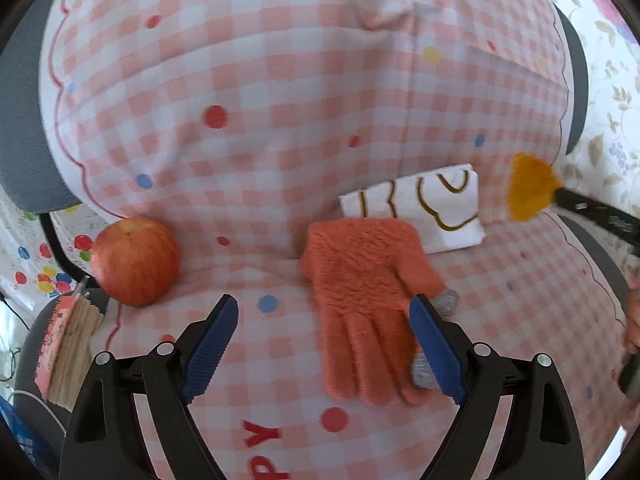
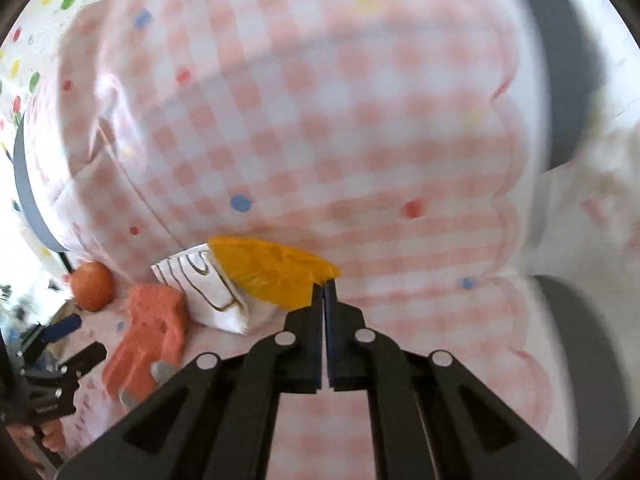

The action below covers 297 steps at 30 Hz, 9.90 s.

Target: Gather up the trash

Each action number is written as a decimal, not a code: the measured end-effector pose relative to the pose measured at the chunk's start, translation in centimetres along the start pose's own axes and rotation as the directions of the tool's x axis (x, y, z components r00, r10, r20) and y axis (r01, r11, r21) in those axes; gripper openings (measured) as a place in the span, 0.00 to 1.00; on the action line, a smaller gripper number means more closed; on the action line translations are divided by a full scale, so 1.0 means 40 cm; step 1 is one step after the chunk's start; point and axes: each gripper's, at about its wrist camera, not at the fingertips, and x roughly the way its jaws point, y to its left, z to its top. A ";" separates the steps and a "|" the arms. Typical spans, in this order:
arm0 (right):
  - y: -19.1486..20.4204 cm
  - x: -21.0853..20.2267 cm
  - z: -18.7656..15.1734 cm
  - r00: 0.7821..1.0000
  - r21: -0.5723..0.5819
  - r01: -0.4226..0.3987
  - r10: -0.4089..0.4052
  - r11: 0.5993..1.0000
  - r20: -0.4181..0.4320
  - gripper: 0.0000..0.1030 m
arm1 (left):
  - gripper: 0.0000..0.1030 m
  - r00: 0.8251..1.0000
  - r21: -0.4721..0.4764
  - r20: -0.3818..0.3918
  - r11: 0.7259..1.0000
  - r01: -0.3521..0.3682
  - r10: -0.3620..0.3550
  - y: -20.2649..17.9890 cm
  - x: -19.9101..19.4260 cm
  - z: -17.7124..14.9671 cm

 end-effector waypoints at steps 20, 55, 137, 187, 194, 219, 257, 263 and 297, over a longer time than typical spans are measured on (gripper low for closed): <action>0.026 -0.270 -0.112 0.995 -0.045 0.060 -0.056 0.997 0.085 0.01 | 0.11 0.997 0.053 0.066 0.998 0.022 -0.025 -0.062 -0.109 -0.030; -0.175 -0.797 -0.736 0.898 0.263 0.430 -0.439 0.864 -0.026 0.01 | 0.11 0.766 0.505 -0.002 0.661 0.556 -0.643 -0.615 -0.541 -0.500; 0.054 0.057 0.025 0.983 0.058 -0.183 0.184 0.981 -0.002 0.02 | 0.69 0.998 0.086 0.003 0.995 0.057 -0.057 0.073 0.076 0.047; -0.128 -0.482 -0.245 0.985 0.154 0.025 -0.051 0.988 0.166 0.02 | 0.08 0.925 0.451 -0.077 0.814 0.366 -0.373 -0.371 -0.107 -0.010; -0.119 -0.652 -0.441 0.958 0.199 0.224 -0.253 0.954 0.137 0.02 | 0.08 0.877 0.452 -0.014 0.780 0.433 -0.480 -0.461 -0.336 -0.237; -0.278 -0.731 -0.868 0.899 0.386 0.437 -0.404 0.813 -0.167 0.26 | 0.26 0.768 0.483 -0.294 0.605 0.633 -0.569 -0.802 -0.340 -0.610; 0.191 -0.946 -0.486 0.990 -0.037 0.036 -0.031 0.999 0.141 0.94 | 0.90 0.989 0.077 0.147 0.996 -0.044 0.033 -0.108 -0.816 -0.410; 0.204 -0.930 -0.482 0.991 -0.039 0.029 -0.024 0.999 0.128 0.94 | 0.90 0.987 0.067 0.158 0.997 -0.050 0.039 -0.097 -0.823 -0.413; 0.212 -0.887 -0.487 0.996 -0.025 0.026 -0.023 0.999 0.091 0.94 | 0.90 0.990 0.065 0.131 0.996 -0.052 0.043 -0.073 -0.792 -0.421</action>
